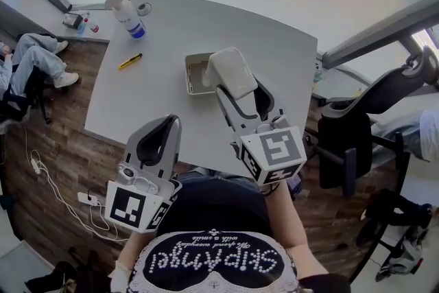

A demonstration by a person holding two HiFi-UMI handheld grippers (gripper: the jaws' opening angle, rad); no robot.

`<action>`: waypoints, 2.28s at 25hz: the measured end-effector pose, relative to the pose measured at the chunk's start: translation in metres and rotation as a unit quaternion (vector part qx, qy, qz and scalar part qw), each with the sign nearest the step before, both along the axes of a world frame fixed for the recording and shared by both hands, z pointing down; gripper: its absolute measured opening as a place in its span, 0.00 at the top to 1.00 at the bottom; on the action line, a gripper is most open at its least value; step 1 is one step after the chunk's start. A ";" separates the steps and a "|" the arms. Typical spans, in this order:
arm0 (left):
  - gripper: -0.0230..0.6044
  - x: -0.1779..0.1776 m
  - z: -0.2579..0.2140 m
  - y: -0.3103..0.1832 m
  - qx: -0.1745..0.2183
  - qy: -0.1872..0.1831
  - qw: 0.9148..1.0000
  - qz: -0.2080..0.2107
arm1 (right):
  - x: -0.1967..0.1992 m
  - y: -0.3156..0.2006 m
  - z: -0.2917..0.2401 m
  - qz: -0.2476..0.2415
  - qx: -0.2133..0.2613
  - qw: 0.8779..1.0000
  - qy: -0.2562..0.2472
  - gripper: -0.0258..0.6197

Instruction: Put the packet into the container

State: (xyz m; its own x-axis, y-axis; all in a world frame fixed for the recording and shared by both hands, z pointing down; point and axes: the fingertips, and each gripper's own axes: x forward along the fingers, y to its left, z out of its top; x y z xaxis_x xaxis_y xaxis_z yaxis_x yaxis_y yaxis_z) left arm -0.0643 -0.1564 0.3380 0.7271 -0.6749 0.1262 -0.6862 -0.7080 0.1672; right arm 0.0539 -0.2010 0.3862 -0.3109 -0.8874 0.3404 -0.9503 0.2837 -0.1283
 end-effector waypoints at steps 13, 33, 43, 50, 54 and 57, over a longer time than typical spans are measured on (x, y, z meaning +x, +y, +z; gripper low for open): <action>0.95 -0.002 0.003 0.005 -0.001 -0.005 1.000 -0.015 | -0.007 -0.015 0.033 -0.015 -0.013 1.000 0.024 0.55; 0.95 -0.019 0.002 0.004 0.000 -0.014 0.999 -0.040 | -0.030 -0.046 0.075 -0.043 -0.041 0.998 0.016 0.55; 0.95 -0.022 0.002 0.000 -0.004 -0.016 0.999 -0.038 | -0.044 -0.055 0.090 -0.052 -0.048 0.997 0.018 0.55; 0.95 -0.020 0.002 0.000 -0.006 -0.017 0.999 -0.041 | -0.045 -0.057 0.091 -0.052 -0.047 0.997 0.017 0.55; 0.95 -0.016 0.001 0.000 -0.007 -0.016 0.999 -0.038 | -0.042 -0.056 0.091 -0.048 -0.049 0.997 0.017 0.55; 0.95 -0.014 0.001 -0.001 -0.005 -0.016 0.999 -0.036 | -0.040 -0.056 0.091 -0.047 -0.048 0.998 0.019 0.55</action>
